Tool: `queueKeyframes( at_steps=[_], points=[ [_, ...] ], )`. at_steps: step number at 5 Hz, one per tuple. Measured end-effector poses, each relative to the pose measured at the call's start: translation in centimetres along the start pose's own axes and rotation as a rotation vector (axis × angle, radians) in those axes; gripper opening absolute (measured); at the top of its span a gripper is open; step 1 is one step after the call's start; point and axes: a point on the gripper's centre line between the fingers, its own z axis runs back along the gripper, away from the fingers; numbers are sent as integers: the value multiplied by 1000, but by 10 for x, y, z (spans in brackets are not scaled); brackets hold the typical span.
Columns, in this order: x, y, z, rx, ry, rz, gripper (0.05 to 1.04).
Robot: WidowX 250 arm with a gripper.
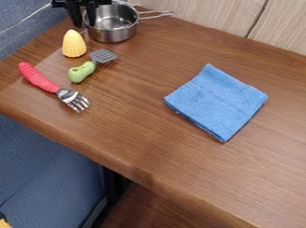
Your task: Put the silver pot to the left top side of the table
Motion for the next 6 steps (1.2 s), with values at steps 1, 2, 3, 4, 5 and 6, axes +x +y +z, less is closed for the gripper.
queueKeyframes(
  at_steps=[1,2,3,4,5,6],
  points=[
    [-1,1,0,8,5,-5,823],
    [-3,6,-2,38,13,-5,1020],
    [-5,9,12,58,-7,-3,1012],
    [-1,9,48,63,-89,14,1007],
    [-2,5,68,37,-135,1,1004],
    [-9,-1,84,26,-165,-34,1001]
  ],
)
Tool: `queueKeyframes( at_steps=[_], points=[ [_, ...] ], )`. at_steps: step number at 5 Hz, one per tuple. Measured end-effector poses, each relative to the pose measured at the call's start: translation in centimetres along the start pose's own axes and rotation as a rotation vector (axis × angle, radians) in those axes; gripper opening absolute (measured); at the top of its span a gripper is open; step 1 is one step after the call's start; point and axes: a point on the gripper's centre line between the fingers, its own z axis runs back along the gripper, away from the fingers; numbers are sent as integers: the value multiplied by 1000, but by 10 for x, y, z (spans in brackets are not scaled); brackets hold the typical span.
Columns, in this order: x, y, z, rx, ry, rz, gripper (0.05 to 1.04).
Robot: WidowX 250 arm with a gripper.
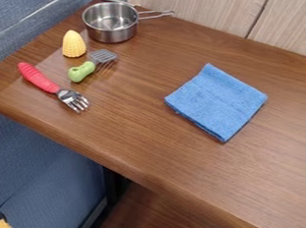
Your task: Put the silver pot to the left top side of the table
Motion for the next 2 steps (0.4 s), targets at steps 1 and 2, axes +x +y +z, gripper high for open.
queueKeyframes(
  at_steps=[1,2],
  points=[
    [1,-1,3,-2,-9,-3,1001],
    [1,-1,3,-2,-11,-3,1001]
  ],
)
